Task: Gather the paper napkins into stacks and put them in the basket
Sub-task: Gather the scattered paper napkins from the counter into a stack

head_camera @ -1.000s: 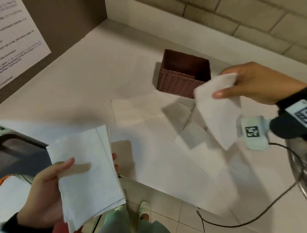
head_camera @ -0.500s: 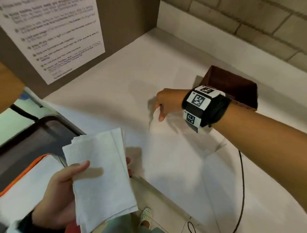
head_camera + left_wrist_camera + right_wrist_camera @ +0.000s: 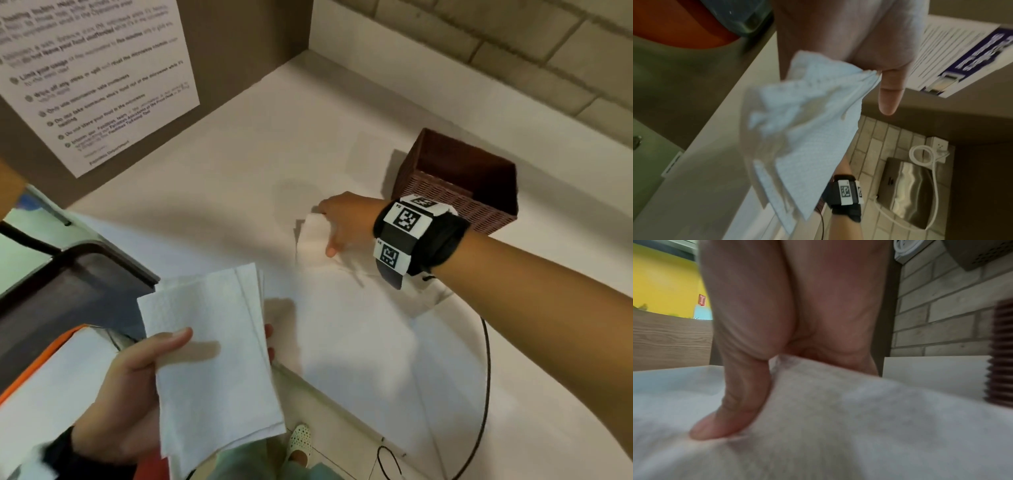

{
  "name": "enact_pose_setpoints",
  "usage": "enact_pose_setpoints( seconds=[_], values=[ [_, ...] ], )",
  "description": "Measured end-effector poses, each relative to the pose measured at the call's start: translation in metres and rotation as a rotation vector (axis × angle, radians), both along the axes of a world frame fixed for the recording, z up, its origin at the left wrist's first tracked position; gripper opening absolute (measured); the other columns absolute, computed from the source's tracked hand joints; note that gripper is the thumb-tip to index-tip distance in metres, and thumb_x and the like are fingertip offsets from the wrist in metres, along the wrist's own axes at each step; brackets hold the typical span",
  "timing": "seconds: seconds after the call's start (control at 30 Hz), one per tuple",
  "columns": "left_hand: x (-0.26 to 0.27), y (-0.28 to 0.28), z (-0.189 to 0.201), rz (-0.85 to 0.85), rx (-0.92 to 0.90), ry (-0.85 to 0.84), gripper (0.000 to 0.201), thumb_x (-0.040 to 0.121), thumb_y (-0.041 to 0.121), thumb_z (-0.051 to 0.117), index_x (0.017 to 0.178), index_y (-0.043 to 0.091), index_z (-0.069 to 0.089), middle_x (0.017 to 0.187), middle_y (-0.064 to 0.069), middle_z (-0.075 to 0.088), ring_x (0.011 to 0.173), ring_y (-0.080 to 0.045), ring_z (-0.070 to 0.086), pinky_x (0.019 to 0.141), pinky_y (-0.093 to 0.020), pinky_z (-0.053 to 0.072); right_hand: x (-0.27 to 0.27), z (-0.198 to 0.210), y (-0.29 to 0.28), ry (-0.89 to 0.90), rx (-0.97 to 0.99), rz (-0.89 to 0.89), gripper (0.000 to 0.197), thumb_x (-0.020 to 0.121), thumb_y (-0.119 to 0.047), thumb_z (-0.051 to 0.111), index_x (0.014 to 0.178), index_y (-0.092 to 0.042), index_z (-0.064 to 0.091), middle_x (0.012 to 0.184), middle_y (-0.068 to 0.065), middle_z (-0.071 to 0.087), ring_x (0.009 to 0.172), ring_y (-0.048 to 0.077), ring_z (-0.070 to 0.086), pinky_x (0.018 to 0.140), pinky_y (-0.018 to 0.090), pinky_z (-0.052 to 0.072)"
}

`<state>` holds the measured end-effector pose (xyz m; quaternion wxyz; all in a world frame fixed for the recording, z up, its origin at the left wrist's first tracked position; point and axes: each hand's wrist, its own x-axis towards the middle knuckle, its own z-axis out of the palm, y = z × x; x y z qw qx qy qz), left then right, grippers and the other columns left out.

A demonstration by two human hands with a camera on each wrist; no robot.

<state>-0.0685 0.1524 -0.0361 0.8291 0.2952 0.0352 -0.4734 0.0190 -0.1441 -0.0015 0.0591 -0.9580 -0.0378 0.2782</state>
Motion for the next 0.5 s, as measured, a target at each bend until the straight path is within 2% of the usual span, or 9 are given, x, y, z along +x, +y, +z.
enact_pose_setpoints(
  seconds=[0.07, 0.1, 0.17, 0.23, 0.3, 0.4, 0.5],
  values=[
    [-0.003, -0.024, 0.011, -0.075, -0.182, -0.01, 0.058, 0.094, 0.021, -0.007, 0.141, -0.01, 0.009, 0.15, -0.029, 0.019, 0.141, -0.039, 0.013, 0.118, -0.044, 0.005, -0.002, 0.002, -0.004, 0.03, 0.005, 0.013, 0.044, 0.078, -0.027, 0.071, 0.115, -0.008, 0.058, 0.112, 0.01, 0.064, 0.104, 0.027, 0.058, 0.081, 0.027, 0.043],
    [-0.003, -0.034, 0.013, -0.114, -0.237, 0.009, 0.058, 0.094, 0.02, -0.007, 0.14, -0.011, 0.01, 0.15, -0.029, 0.019, 0.141, -0.038, 0.014, 0.118, -0.043, 0.007, -0.004, 0.005, -0.007, 0.041, 0.014, 0.008, 0.042, 0.079, -0.029, 0.07, 0.114, -0.008, 0.059, 0.109, 0.01, 0.065, 0.1, 0.025, 0.058, 0.078, 0.027, 0.042],
    [-0.004, -0.047, 0.01, -0.173, -0.213, 0.038, 0.058, 0.094, 0.019, -0.007, 0.14, -0.012, 0.01, 0.15, -0.029, 0.02, 0.141, -0.038, 0.015, 0.118, -0.042, 0.008, -0.008, 0.023, -0.014, 0.017, 0.049, -0.023, 0.041, 0.082, -0.032, 0.067, 0.112, -0.005, 0.06, 0.103, 0.007, 0.062, 0.095, 0.021, 0.056, 0.074, 0.025, 0.037],
    [0.001, -0.057, -0.001, -0.244, -0.152, 0.078, 0.055, 0.097, 0.02, -0.002, 0.14, -0.011, 0.01, 0.149, -0.03, 0.022, 0.14, -0.04, 0.015, 0.119, -0.047, 0.005, -0.015, 0.051, -0.025, -0.066, 0.11, -0.104, 0.04, 0.083, -0.034, 0.065, 0.113, -0.007, 0.06, 0.101, 0.001, 0.056, 0.094, 0.019, 0.055, 0.076, 0.024, 0.038],
    [0.007, -0.073, -0.005, -0.299, -0.095, 0.047, 0.05, 0.099, 0.019, 0.012, 0.141, -0.008, 0.016, 0.147, -0.029, 0.028, 0.137, -0.042, 0.023, 0.119, -0.05, 0.005, -0.025, 0.079, -0.039, -0.159, 0.205, -0.208, 0.036, 0.083, -0.032, 0.065, 0.113, -0.011, 0.061, 0.104, 0.001, 0.063, 0.094, 0.019, 0.059, 0.081, 0.025, 0.045],
    [0.011, -0.098, -0.009, -0.369, -0.002, -0.012, 0.046, 0.095, 0.02, 0.037, 0.135, -0.002, 0.037, 0.137, -0.024, 0.047, 0.128, -0.038, 0.042, 0.114, -0.048, 0.026, -0.043, 0.105, -0.063, -0.299, 0.247, -0.324, 0.04, 0.083, -0.033, 0.065, 0.118, -0.015, 0.058, 0.112, 0.002, 0.065, 0.097, 0.018, 0.06, 0.086, 0.027, 0.045],
    [0.009, -0.115, -0.007, -0.431, 0.003, -0.037, 0.051, 0.085, 0.025, 0.054, 0.129, 0.0, 0.048, 0.129, -0.019, 0.057, 0.12, -0.034, 0.053, 0.107, -0.045, 0.037, -0.064, 0.115, -0.09, -0.37, 0.156, -0.455, 0.046, 0.082, -0.035, 0.065, 0.122, -0.014, 0.055, 0.107, 0.0, 0.056, 0.098, 0.019, 0.054, 0.085, 0.029, 0.041]
  ],
)
